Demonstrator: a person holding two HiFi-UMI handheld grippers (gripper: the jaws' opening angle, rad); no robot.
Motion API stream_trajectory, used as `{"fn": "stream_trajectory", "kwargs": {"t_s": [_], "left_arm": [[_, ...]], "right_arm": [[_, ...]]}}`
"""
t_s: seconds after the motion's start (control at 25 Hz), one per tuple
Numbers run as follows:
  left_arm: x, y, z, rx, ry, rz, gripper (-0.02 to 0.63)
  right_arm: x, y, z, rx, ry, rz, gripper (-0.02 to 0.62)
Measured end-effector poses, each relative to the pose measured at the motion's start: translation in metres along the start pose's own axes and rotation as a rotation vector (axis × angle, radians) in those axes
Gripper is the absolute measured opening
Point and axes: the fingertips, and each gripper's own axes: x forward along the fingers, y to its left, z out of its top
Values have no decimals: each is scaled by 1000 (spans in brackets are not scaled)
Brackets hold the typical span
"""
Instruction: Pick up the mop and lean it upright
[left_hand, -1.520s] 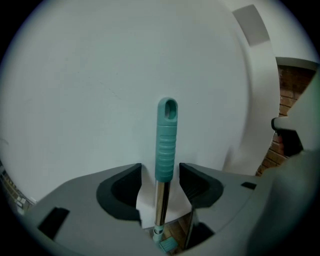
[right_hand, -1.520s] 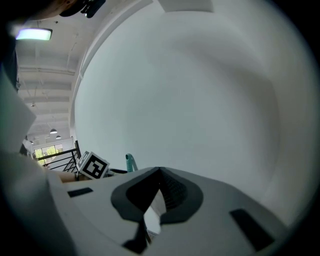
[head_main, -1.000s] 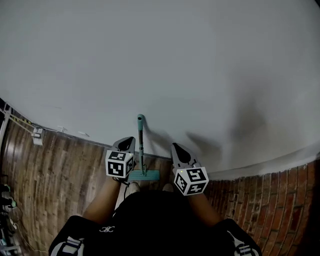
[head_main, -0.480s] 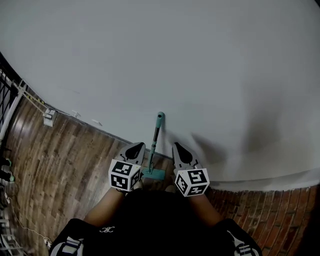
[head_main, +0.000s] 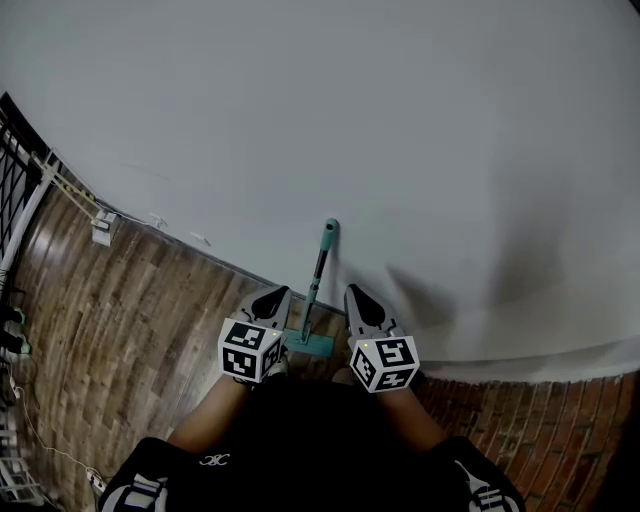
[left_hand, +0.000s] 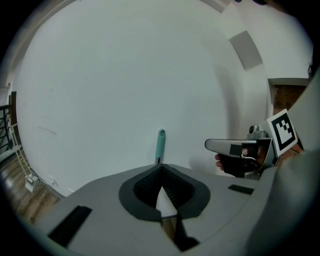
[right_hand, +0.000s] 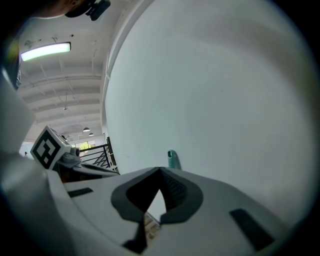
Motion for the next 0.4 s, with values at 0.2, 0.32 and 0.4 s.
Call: {"fn": "stream_trajectory", "kwargs": {"t_s": [0.2,0.32,0.4], "left_arm": [[-1,-2,-5,1,16,-13,-3],[-2,-5,-8,-1,23,-18,-5],[-3,-7,-9,-5,25,-22,-3]], "right_arm": [[-3,2,0,-2,1,-9,14],[-5,4,-2,-5,4,-8,14],[-6,6,-3,-7,6,-8,14]]}}
